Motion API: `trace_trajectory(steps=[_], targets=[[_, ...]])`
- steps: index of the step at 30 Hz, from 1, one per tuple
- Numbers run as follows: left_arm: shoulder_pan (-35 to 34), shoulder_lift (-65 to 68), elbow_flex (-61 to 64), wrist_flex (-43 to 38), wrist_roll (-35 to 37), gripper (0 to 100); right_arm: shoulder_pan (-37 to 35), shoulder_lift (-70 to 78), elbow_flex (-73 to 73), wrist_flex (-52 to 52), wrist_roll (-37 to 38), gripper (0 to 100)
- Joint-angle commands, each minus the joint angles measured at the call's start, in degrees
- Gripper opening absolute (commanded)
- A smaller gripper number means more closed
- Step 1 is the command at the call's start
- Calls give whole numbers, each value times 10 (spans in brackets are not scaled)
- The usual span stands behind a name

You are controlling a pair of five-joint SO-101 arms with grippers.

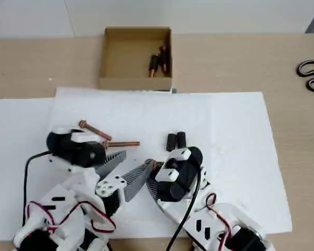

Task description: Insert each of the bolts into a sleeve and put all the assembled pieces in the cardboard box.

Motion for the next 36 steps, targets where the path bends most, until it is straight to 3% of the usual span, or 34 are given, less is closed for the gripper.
trace_trajectory(steps=[1,4,10,15,20,27,36], targets=[[-33,4,-51,-1,-5,116,2,-5,-4,-18,4,2],[-76,1,-62,-3,-30,0,18,-5,6,-19,4,2],[-207,1,-54,-3,-38,6,65,-5,18,-18,3,2],[-295,1,44,-8,-85,6,130,-5,17,-18,2,2],[-377,1,182,-124,-135,6,188,-2,18,-22,-18,2],[-387,1,342,-270,-184,6,206,1,16,-23,-48,2],[-384,1,395,-282,-182,6,231,3,4,-27,-62,2]])
